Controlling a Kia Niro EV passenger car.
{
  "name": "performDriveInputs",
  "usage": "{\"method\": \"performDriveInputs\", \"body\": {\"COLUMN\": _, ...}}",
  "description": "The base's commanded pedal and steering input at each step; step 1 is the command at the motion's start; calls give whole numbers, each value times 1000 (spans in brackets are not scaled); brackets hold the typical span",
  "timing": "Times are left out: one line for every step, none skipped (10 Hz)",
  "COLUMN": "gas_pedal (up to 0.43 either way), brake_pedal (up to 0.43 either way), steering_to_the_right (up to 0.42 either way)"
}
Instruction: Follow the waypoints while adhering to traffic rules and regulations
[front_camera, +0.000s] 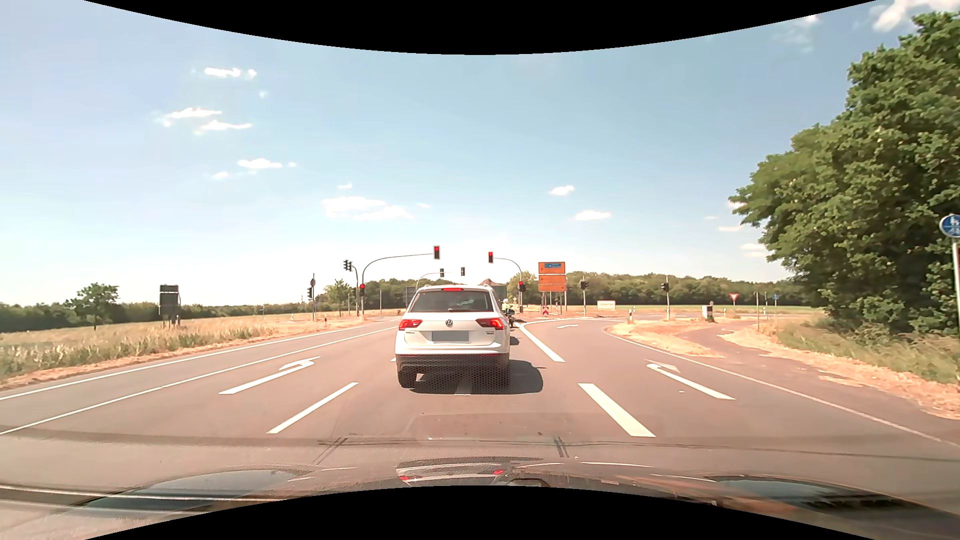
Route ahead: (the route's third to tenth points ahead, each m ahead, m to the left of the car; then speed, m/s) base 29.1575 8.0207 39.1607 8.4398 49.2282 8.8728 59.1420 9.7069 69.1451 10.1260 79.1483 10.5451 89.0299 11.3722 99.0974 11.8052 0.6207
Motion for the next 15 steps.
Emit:
{"method": "performDriveInputs", "body": {"gas_pedal": 0, "brake_pedal": 0, "steering_to_the_right": -5}}
{"method": "performDriveInputs", "body": {"gas_pedal": 0, "brake_pedal": 0, "steering_to_the_right": -5}}
{"method": "performDriveInputs", "body": {"gas_pedal": 0, "brake_pedal": 0, "steering_to_the_right": -5}}
{"method": "performDriveInputs", "body": {"gas_pedal": 0, "brake_pedal": 0, "steering_to_the_right": -6}}
{"method": "performDriveInputs", "body": {"gas_pedal": 0, "brake_pedal": 0, "steering_to_the_right": -5}}
{"method": "performDriveInputs", "body": {"gas_pedal": 0, "brake_pedal": 0, "steering_to_the_right": -6}}
{"method": "performDriveInputs", "body": {"gas_pedal": 0, "brake_pedal": 0, "steering_to_the_right": -5}}
{"method": "performDriveInputs", "body": {"gas_pedal": 0, "brake_pedal": 0, "steering_to_the_right": -5}}
{"method": "performDriveInputs", "body": {"gas_pedal": 0, "brake_pedal": 0, "steering_to_the_right": -6}}
{"method": "performDriveInputs", "body": {"gas_pedal": 0, "brake_pedal": 0, "steering_to_the_right": -6}}
{"method": "performDriveInputs", "body": {"gas_pedal": 0, "brake_pedal": 0, "steering_to_the_right": -6}}
{"method": "performDriveInputs", "body": {"gas_pedal": 0, "brake_pedal": 0, "steering_to_the_right": -6}}
{"method": "performDriveInputs", "body": {"gas_pedal": 0, "brake_pedal": 0, "steering_to_the_right": -6}}
{"method": "performDriveInputs", "body": {"gas_pedal": 0, "brake_pedal": 0, "steering_to_the_right": -6}}
{"method": "performDriveInputs", "body": {"gas_pedal": 0, "brake_pedal": 0, "steering_to_the_right": -6}}
